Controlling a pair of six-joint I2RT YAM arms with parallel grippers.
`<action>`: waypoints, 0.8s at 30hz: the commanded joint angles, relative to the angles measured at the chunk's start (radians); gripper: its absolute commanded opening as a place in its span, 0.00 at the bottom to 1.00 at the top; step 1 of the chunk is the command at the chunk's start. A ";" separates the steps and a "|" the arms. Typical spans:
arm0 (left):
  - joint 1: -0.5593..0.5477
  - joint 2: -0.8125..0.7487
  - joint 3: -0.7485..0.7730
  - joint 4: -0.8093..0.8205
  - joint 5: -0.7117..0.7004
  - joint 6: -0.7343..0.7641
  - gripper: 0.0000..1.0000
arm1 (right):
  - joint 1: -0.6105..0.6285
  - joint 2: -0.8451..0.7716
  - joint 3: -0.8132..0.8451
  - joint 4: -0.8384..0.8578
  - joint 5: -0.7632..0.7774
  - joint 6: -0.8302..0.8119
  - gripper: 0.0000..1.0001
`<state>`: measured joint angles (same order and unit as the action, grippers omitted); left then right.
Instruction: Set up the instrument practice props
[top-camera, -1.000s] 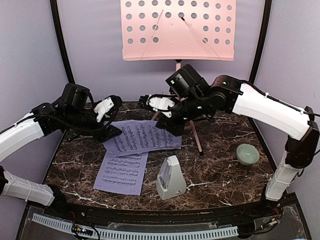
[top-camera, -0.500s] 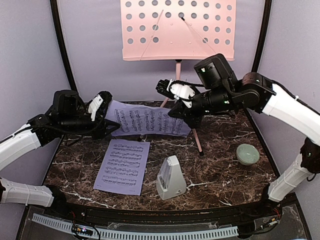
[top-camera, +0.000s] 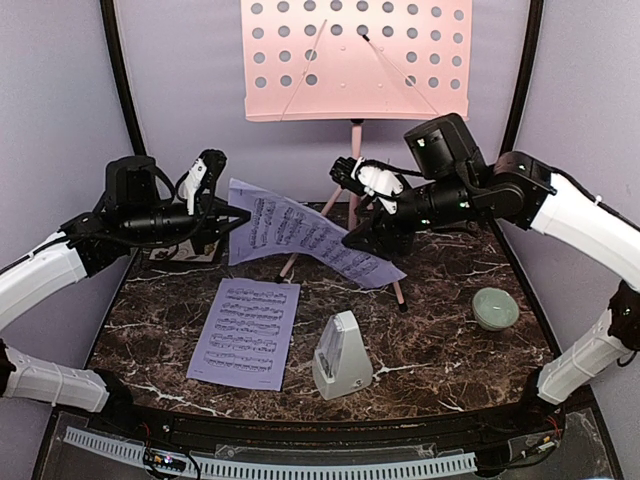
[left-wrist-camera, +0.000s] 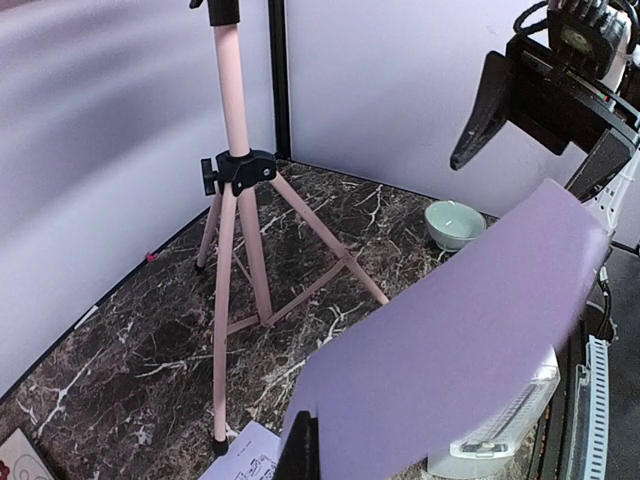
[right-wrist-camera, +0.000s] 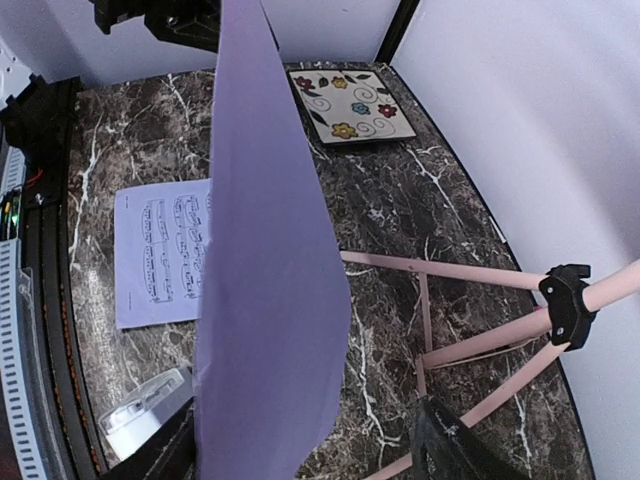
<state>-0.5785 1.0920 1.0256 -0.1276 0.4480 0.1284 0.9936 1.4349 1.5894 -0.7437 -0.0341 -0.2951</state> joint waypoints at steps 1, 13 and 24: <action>0.005 0.033 0.129 -0.103 0.066 0.089 0.00 | 0.000 0.057 0.117 0.028 -0.011 0.023 0.74; -0.083 0.201 0.401 -0.357 -0.013 0.206 0.00 | 0.076 0.301 0.436 -0.063 0.257 -0.012 0.56; -0.139 0.247 0.498 -0.410 -0.085 0.222 0.08 | 0.140 0.342 0.437 -0.094 0.437 -0.041 0.10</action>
<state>-0.7097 1.3796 1.5196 -0.5343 0.4011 0.3412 1.1233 1.7676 2.0090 -0.8268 0.3271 -0.3382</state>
